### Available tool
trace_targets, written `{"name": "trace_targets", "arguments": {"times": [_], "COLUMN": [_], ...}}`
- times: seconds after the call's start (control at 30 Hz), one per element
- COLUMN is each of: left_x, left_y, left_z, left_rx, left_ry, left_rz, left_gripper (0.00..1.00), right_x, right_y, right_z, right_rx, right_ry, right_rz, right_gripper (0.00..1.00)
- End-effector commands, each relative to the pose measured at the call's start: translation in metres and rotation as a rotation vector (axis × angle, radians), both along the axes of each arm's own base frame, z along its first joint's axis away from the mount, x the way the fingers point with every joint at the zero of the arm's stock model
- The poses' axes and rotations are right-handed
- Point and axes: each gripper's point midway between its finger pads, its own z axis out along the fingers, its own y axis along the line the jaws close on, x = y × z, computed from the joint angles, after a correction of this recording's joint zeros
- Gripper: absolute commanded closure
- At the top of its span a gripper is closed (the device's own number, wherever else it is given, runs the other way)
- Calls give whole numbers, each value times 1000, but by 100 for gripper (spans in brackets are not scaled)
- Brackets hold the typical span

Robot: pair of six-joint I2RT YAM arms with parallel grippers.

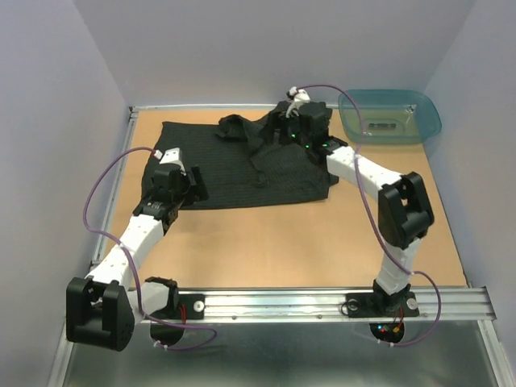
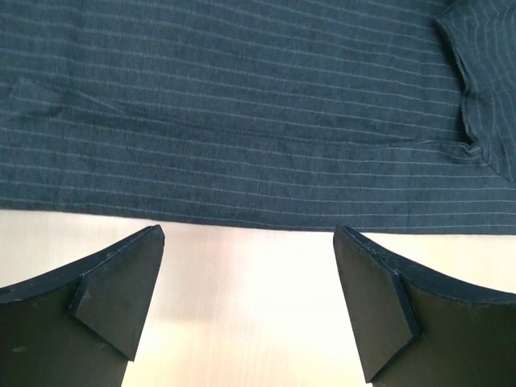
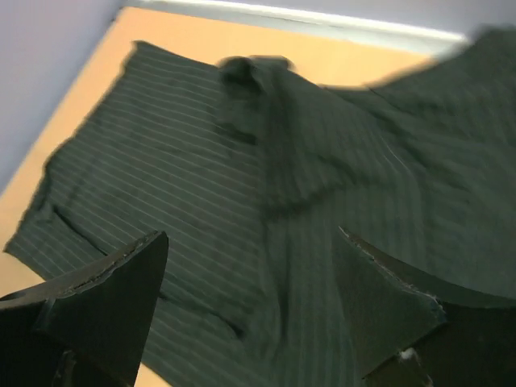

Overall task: Fold and stack the long sleeve shirts
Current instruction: Fold the shirt

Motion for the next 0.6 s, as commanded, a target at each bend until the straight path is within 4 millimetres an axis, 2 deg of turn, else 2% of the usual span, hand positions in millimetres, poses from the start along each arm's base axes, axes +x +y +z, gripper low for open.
{"name": "trace_targets", "arguments": {"times": [0.0,0.07,0.1,0.17,0.27,0.33,0.43,0.57], "left_x": [3,5,7,12,19,25,33,39], "left_y": [0,1,0,5,8,8,10,21], "left_z": [0,-1,-6,-12,-24,-29,-28,-32], "left_rx": [-29,-39,-45,-40,-44,-72,-110,-130], "left_ry": [29,40,60,92,152,181,179,192], "left_rz": [52,71,84,118,149,154,164,198], "left_gripper": [1,1,1,1,1,1,1,1], "right_x": [-23,-41,-60,-76,-102,-114,-125,-126], "right_y": [-90,-111,-121,-133,-151,-153,-133,-109], "right_z": [29,14,-4,-18,-52,-68,-84,-82], "right_rx": [41,22,2,-1,21,60,104,195], "right_ry": [27,66,108,150,249,313,401,439], "right_rz": [-247,-292,-303,-325,-350,-339,-244,-146], "right_gripper": [13,13,14,16,23,34,41,45]}}
